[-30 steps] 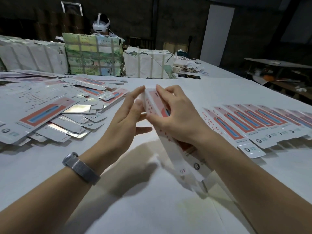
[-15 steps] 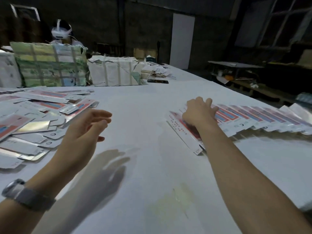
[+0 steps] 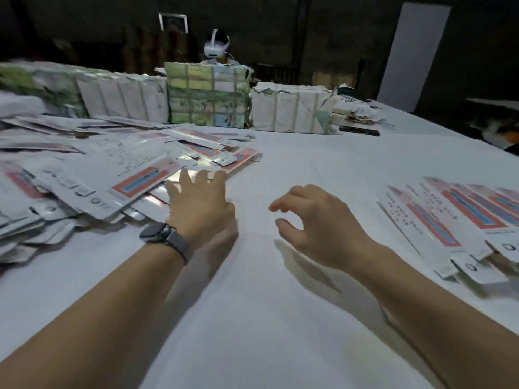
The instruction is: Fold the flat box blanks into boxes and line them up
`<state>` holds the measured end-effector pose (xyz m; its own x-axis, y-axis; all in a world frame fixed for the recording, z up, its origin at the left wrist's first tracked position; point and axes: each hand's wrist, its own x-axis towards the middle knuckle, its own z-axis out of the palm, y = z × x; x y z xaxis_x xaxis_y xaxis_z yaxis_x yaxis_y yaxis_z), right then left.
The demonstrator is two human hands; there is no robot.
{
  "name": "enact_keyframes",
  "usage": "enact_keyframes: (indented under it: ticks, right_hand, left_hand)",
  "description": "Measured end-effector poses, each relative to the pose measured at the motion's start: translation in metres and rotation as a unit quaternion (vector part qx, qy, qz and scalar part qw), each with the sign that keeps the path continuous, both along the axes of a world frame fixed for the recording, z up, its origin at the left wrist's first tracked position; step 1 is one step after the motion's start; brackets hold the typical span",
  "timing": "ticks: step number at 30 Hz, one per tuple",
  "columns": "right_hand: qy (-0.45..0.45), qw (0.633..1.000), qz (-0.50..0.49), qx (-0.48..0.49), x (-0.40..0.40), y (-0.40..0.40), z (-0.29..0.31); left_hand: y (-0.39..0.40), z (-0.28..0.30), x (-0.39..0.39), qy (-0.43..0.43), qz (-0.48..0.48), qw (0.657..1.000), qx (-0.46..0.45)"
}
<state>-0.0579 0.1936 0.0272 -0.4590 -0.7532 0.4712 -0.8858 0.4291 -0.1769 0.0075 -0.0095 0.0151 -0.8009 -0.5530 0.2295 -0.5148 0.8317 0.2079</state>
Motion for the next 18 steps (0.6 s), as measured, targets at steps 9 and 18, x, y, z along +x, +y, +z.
enact_keyframes:
  ticks: [9,18]
  right_hand:
    - [-0.016,1.0,0.004,0.004,-0.006,0.0,-0.007]
    - [-0.016,1.0,0.007,-0.012,-0.008,0.001,-0.005]
  left_hand:
    - [-0.063,0.003,0.016,-0.053,0.174,0.983,0.018]
    - [-0.024,0.009,0.009,-0.036,0.045,0.991,-0.124]
